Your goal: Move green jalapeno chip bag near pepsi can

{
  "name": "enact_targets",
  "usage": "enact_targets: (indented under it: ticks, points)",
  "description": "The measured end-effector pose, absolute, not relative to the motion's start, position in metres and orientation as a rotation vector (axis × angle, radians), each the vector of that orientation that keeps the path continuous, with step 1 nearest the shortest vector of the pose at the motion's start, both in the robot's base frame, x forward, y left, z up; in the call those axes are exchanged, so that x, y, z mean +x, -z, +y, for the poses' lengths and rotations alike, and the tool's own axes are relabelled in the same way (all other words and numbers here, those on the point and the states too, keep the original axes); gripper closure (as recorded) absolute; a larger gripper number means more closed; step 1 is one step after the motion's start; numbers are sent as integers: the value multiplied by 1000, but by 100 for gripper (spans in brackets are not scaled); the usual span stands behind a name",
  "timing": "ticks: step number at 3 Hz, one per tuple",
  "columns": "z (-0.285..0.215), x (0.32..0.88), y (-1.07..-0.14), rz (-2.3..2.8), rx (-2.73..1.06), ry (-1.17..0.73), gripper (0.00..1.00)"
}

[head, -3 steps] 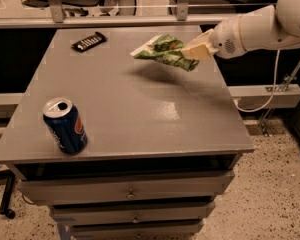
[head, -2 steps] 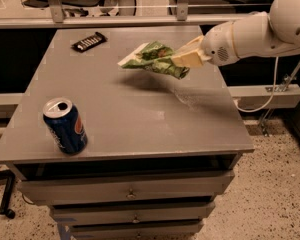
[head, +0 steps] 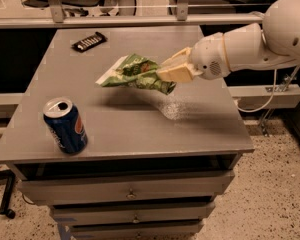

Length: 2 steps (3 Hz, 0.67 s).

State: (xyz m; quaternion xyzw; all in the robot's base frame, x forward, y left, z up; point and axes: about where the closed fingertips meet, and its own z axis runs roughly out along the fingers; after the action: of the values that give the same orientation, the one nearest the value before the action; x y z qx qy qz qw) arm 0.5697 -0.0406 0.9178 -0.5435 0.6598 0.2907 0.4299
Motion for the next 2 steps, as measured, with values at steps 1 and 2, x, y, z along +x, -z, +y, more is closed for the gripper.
enact_targets:
  ticks: [1, 2]
  points:
    - [-15, 550, -916, 1597, -1412, -790, 100]
    - [14, 537, -914, 1552, -1459, -843, 100]
